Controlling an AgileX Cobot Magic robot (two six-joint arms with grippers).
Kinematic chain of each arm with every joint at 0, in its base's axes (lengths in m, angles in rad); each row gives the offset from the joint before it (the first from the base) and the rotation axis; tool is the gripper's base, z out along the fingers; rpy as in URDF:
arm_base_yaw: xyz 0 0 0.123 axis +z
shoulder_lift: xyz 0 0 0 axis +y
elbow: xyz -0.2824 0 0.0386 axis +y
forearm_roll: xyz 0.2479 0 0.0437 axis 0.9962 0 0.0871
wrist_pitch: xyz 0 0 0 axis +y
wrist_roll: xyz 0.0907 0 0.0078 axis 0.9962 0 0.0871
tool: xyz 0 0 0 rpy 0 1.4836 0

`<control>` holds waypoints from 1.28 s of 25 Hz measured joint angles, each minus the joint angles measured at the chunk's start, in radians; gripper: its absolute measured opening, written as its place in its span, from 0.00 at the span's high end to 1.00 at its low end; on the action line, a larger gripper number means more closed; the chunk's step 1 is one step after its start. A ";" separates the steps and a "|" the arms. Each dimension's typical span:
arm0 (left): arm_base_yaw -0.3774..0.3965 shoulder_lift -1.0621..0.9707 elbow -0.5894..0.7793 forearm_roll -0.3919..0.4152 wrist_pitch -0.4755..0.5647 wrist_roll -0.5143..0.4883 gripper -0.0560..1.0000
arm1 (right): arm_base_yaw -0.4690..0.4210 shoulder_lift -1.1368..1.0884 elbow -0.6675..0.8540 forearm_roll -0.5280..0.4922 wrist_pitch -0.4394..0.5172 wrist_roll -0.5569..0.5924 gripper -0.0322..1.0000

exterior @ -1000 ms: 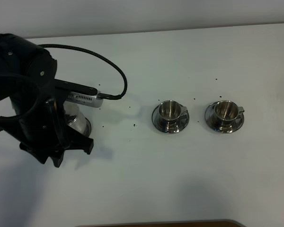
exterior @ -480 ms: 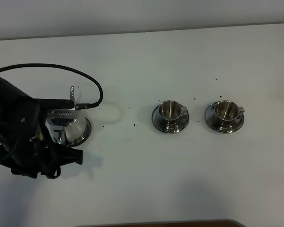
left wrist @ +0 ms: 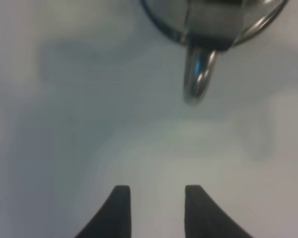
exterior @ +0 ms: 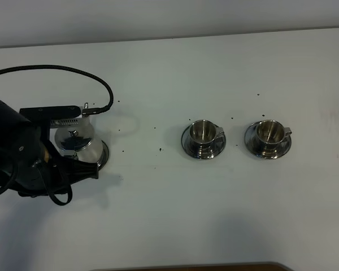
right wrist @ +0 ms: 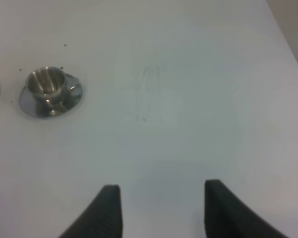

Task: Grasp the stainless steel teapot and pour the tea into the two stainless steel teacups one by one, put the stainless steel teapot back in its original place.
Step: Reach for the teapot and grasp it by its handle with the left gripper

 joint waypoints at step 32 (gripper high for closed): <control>0.077 0.000 0.076 0.032 -0.264 0.000 0.61 | 0.000 0.000 0.000 0.000 0.000 0.000 0.60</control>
